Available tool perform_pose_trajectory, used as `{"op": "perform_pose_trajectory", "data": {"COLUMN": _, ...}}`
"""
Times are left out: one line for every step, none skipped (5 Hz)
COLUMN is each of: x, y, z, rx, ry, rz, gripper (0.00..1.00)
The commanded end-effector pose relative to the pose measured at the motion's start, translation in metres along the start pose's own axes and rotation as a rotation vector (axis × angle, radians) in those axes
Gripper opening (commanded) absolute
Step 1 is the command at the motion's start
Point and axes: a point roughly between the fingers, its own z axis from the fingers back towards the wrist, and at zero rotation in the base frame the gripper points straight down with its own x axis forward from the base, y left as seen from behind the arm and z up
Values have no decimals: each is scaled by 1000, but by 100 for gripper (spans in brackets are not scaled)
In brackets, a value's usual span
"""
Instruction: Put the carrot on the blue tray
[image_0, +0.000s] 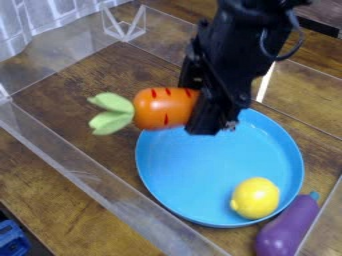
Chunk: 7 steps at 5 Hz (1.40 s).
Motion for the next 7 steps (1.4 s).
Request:
{"op": "perform_pose_trajectory", "data": {"x": 2, "y": -1, "z": 9, "rx": 10, "ry": -86, "rz": 9, "gripper": 0}}
{"op": "perform_pose_trajectory", "data": {"x": 3, "y": 2, "z": -3, "rx": 5, "ry": -104, "rz": 17, "gripper": 0}}
{"op": "perform_pose_trajectory", "data": {"x": 5, "y": 5, "z": -11, "rx": 0, "ry": -124, "rz": 18, "gripper": 0}}
{"op": "perform_pose_trajectory", "data": {"x": 7, "y": 10, "z": -16, "rx": -10, "ry": -151, "rz": 21, "gripper": 0}}
{"op": "perform_pose_trajectory", "data": {"x": 10, "y": 15, "z": -19, "rx": -17, "ry": -176, "rz": 27, "gripper": 0}}
{"op": "perform_pose_trajectory", "data": {"x": 13, "y": 20, "z": -23, "rx": -26, "ry": -204, "rz": 37, "gripper": 0}}
{"op": "perform_pose_trajectory", "data": {"x": 18, "y": 26, "z": -27, "rx": -37, "ry": -224, "rz": 58, "gripper": 0}}
